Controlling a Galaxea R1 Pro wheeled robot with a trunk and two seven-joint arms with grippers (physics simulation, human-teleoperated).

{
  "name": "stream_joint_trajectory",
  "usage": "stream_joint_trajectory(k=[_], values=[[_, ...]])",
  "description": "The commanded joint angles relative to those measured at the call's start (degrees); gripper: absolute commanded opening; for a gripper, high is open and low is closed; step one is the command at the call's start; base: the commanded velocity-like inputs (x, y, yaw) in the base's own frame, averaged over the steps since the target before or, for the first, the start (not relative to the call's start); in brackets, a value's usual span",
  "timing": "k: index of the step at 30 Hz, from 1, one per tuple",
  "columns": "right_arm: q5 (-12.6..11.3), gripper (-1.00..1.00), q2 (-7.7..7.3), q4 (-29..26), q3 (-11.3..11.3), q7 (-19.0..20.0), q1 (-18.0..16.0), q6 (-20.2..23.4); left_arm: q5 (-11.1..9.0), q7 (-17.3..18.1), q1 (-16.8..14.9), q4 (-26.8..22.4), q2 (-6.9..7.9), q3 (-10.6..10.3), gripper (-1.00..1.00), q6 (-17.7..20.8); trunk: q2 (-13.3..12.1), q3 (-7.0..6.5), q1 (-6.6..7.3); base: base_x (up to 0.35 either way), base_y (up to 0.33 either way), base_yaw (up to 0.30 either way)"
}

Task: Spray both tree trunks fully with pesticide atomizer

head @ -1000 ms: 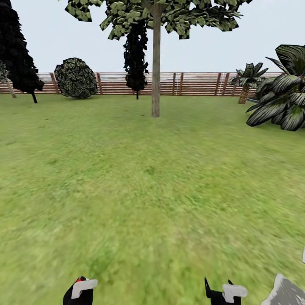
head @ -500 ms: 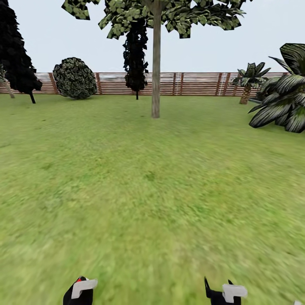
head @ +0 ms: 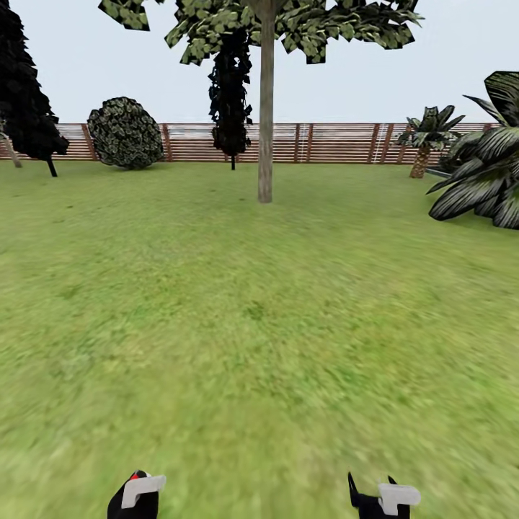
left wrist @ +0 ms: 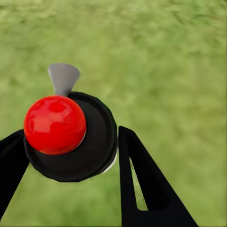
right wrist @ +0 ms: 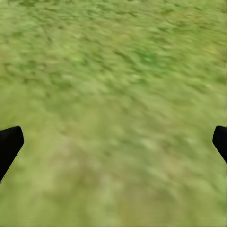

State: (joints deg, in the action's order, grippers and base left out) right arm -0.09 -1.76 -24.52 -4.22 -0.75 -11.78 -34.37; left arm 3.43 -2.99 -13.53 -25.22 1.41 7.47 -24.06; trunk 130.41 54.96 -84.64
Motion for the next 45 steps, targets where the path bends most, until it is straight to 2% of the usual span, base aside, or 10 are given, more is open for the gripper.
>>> stream_joint_trajectory(k=[1,45], values=[[0.0,1.0,0.0,0.0,0.0,-0.01,0.0,0.0,0.0,0.0,0.0,-0.01,0.0,0.0,-1.0,-0.01,0.0,0.0,0.0,0.339,0.0,0.0],[-0.01,1.0,0.0,0.0,0.0,0.02,0.0,0.0,0.0,0.0,0.0,0.16,0.0,0.0,-1.0,0.0,0.0,0.0,0.0,0.339,0.0,0.0]])
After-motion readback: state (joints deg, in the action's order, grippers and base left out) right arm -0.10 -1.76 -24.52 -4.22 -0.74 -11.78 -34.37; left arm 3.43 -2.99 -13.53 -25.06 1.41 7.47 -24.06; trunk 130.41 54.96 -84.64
